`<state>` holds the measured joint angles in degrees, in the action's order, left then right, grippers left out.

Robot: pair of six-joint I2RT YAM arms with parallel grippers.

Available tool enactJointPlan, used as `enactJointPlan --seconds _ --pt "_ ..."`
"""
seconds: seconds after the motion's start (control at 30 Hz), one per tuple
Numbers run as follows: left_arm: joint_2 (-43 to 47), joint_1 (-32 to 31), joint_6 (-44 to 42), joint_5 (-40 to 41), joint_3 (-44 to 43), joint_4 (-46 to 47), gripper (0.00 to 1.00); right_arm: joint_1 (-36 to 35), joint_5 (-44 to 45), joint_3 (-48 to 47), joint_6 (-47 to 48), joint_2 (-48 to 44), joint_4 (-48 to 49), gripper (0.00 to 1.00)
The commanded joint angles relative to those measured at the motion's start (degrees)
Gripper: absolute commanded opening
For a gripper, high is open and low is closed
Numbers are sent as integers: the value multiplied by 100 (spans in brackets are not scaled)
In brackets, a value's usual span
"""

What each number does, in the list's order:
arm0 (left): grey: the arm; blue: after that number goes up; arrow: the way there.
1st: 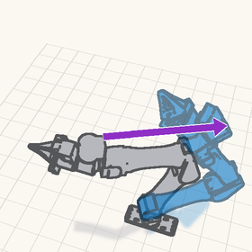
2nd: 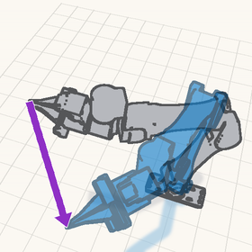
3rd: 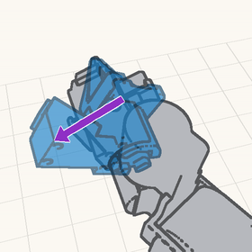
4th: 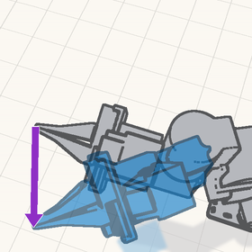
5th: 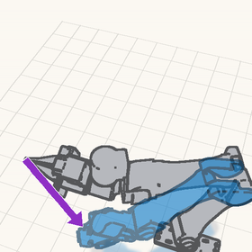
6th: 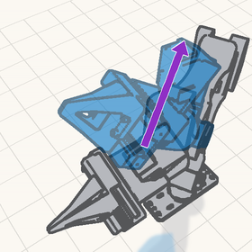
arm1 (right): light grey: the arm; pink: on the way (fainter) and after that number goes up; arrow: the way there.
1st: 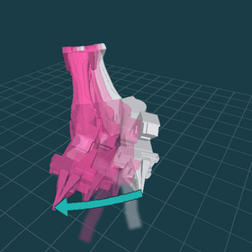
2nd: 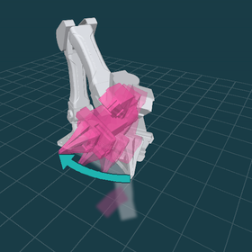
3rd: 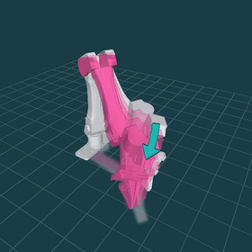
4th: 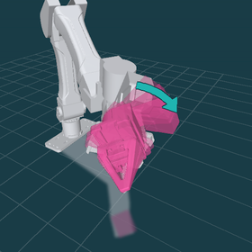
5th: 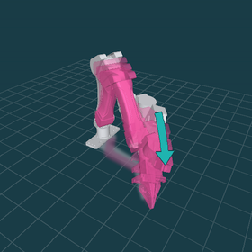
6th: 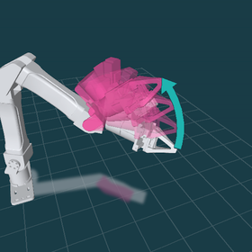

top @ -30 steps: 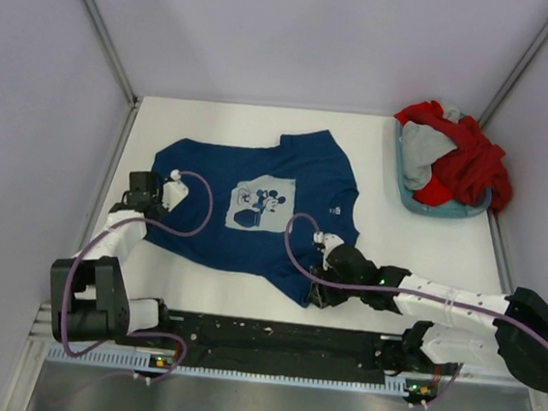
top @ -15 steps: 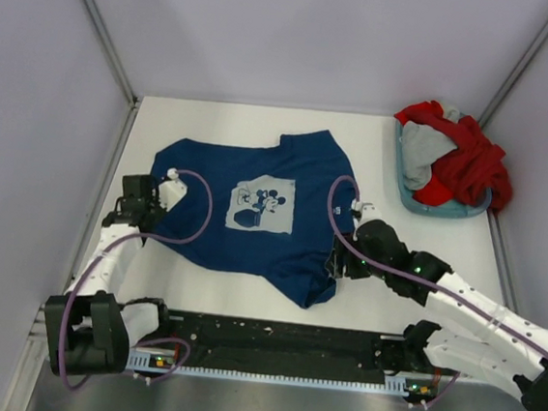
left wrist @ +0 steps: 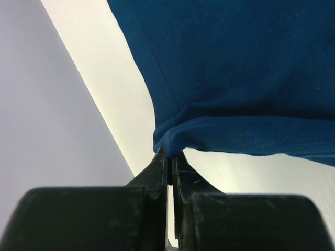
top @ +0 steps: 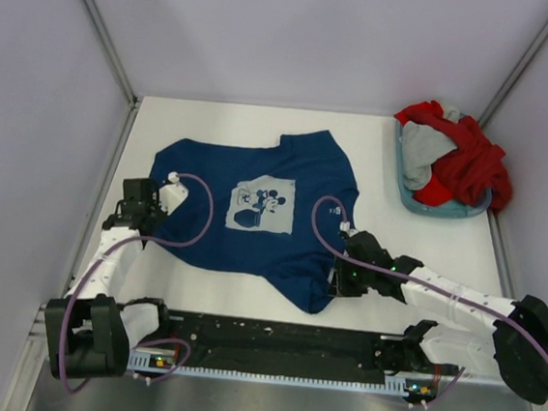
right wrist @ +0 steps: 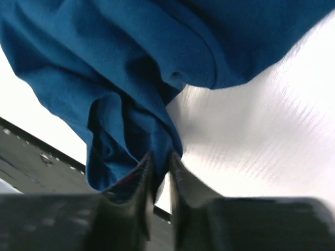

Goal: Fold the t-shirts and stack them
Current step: Flatten out the tshirt

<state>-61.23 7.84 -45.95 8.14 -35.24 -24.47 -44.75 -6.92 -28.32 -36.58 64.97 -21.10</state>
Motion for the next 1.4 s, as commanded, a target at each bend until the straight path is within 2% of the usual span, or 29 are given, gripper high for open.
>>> enactJointPlan --seconds 0.0,0.17,0.33,0.47,0.63,0.73,0.9,1.0,1.2,1.23,1.27,1.37 --pt "182 34 25 -58 -26 39 0 37 -161 46 -227 -378 143 0" --pt "427 34 104 -76 -316 -294 0 37 567 -524 -34 -1397 -867 0" --pt "963 34 139 -58 -957 -1234 0 37 1384 -1964 388 -2382 -2317 0" --pt "1385 34 227 12 -1826 -2200 0 28 1886 -3326 678 -2919 -3311 0" --pt "1693 34 289 -23 -3126 -3194 0 37 2150 -5005 1213 -2938 -3883 0" --pt "1737 34 271 -84 -3751 -3581 0 37 2388 -5560 1442 -2753 -4112 0" --pt "1571 34 210 -103 -4472 -3960 0 37 2940 -6360 1732 -2578 -4104 0" --pt "1360 34 131 -6 -4579 -3829 0 37 3459 -6756 2066 -2262 -3955 0" --pt "553 34 113 -224 -4903 -3154 0 63 3750 -6941 3198 -937 -2568 0" --pt "264 25 139 -304 -5000 -2960 0 211 3629 -7098 3392 -603 -2322 0" --pt "17 25 200 -357 -5079 -2671 0 682 3227 -7291 3438 -304 -2154 0" --pt "-668 25 446 -489 -5421 -1609 0 1984 1514 -8073 2851 759 -1548 0"
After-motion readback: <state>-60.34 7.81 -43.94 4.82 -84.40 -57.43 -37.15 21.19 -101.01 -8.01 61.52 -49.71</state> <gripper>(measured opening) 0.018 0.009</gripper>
